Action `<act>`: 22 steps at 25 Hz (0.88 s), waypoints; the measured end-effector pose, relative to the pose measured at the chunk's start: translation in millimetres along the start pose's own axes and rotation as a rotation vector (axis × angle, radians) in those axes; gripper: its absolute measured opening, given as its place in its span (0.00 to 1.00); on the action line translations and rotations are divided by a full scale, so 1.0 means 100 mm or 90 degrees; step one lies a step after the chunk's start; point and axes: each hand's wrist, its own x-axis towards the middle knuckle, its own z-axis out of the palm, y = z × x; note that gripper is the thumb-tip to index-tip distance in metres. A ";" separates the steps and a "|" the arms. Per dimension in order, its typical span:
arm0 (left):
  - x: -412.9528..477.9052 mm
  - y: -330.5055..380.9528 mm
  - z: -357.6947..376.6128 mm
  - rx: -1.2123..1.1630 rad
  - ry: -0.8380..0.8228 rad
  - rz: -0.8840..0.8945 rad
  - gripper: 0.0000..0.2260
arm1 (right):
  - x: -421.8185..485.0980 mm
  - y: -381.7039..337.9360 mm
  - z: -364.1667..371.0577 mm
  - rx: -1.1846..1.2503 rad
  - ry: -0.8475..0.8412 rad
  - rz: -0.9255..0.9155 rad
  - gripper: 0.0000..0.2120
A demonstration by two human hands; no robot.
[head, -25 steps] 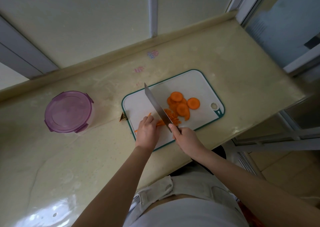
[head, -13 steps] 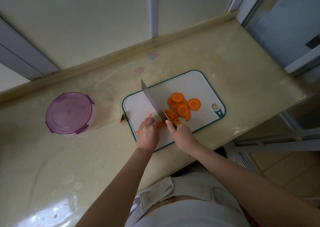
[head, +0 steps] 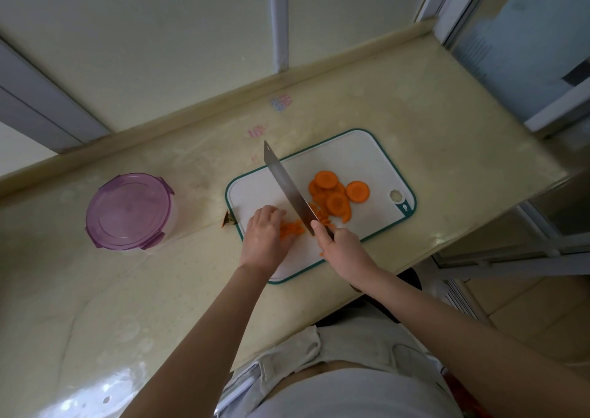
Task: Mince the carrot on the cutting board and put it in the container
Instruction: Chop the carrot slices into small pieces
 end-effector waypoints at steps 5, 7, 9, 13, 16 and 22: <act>-0.01 0.07 0.06 -0.064 -0.034 -0.051 0.18 | -0.05 0.02 0.02 -0.047 -0.008 0.006 0.27; -0.05 0.11 0.07 -0.091 -0.021 -0.028 0.14 | -0.06 0.03 0.02 -0.058 -0.008 0.009 0.27; -0.08 0.12 0.09 -0.109 0.007 -0.036 0.12 | -0.07 0.02 0.02 -0.062 -0.017 0.012 0.27; -0.11 0.14 0.14 -0.100 0.059 -0.019 0.06 | -0.08 0.00 0.04 -0.074 -0.021 0.015 0.27; -0.09 0.14 0.16 -0.091 0.075 -0.021 0.04 | -0.04 0.01 0.09 -0.078 -0.024 0.023 0.27; -0.08 0.12 0.19 -0.103 0.061 -0.014 0.07 | 0.05 -0.02 0.14 -0.078 -0.009 0.024 0.25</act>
